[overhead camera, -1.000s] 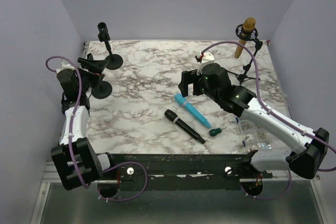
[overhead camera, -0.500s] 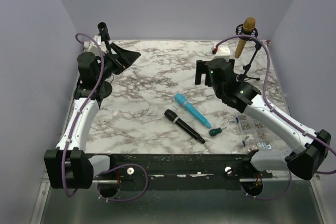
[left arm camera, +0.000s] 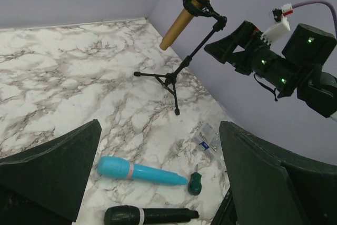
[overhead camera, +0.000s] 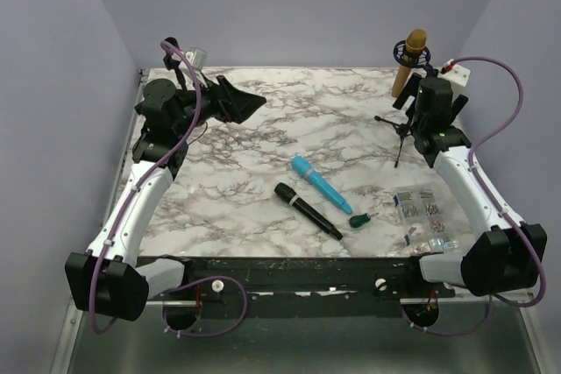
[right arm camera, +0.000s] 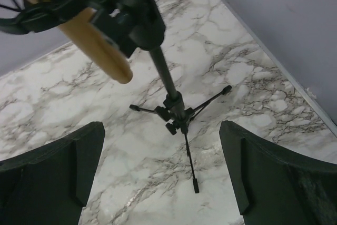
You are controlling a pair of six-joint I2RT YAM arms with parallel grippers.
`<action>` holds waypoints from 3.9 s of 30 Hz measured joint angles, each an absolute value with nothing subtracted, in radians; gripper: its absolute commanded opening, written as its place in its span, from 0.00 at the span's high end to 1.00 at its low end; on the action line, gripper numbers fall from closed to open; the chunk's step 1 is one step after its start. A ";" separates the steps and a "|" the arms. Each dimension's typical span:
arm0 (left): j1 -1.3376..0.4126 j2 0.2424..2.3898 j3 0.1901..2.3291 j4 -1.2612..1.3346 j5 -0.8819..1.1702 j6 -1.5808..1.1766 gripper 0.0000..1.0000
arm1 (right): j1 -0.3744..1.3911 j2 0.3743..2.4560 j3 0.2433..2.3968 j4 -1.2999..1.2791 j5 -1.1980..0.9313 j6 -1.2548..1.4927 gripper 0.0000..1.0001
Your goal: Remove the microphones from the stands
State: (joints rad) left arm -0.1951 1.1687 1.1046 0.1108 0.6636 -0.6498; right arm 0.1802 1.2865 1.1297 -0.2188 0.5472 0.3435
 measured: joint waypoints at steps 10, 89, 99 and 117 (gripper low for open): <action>-0.205 1.174 1.105 0.115 0.705 -0.611 0.06 | 0.105 1.383 0.966 0.225 0.501 0.279 0.06; -0.142 1.207 1.105 0.079 0.690 -0.566 0.11 | 0.591 2.113 1.347 0.879 0.186 0.138 0.99; -0.120 1.206 1.105 0.080 0.689 -0.574 0.11 | 0.759 2.200 1.441 0.927 0.545 0.106 0.93; -0.091 1.201 1.102 0.088 0.688 -0.600 0.10 | 0.833 2.231 1.486 0.849 0.656 0.090 0.34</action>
State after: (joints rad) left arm -0.0906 1.2011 1.1023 0.0883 0.6884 -0.5999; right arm 0.8330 2.2314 1.4864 0.8486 0.6556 0.0902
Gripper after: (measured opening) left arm 0.902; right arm 0.476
